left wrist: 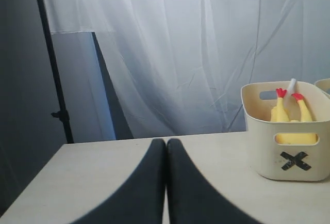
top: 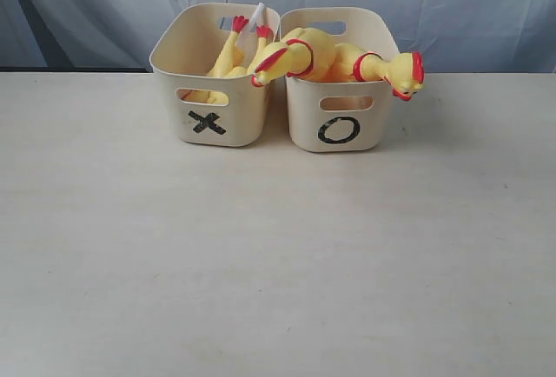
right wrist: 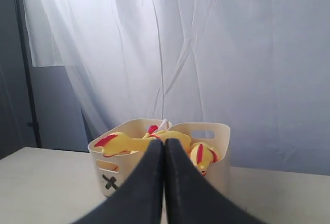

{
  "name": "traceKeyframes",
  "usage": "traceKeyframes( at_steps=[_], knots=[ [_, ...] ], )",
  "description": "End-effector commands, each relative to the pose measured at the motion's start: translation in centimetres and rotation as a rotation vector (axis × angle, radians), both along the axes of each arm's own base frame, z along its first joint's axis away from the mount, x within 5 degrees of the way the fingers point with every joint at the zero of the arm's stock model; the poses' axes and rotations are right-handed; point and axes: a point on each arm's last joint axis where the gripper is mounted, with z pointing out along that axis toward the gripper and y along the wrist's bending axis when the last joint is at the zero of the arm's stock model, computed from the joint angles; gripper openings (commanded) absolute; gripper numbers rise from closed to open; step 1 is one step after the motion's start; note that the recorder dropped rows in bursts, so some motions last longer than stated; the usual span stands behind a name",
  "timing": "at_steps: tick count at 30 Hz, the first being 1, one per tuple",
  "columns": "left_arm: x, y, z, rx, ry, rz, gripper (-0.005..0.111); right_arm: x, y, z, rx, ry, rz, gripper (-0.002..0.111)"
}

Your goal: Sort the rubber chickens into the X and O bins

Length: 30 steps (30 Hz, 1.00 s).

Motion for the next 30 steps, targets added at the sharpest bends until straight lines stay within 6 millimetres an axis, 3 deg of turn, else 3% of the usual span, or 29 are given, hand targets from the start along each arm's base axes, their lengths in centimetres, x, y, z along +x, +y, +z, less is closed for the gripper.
traceKeyframes(
  at_steps=[1,24,30],
  knots=[
    [-0.04,0.1,-0.05,0.0,-0.007,0.044,0.0,0.21,0.22,-0.24,0.065,-0.016,0.025,0.0],
    [-0.05,0.11,-0.05,0.0,-0.007,0.046,0.0,0.28,0.34,-0.7,0.056,0.024,0.034,0.0],
    [-0.05,0.11,-0.05,0.0,-0.007,0.046,0.0,0.41,0.32,-0.76,0.065,0.03,-0.077,0.0]
  ],
)
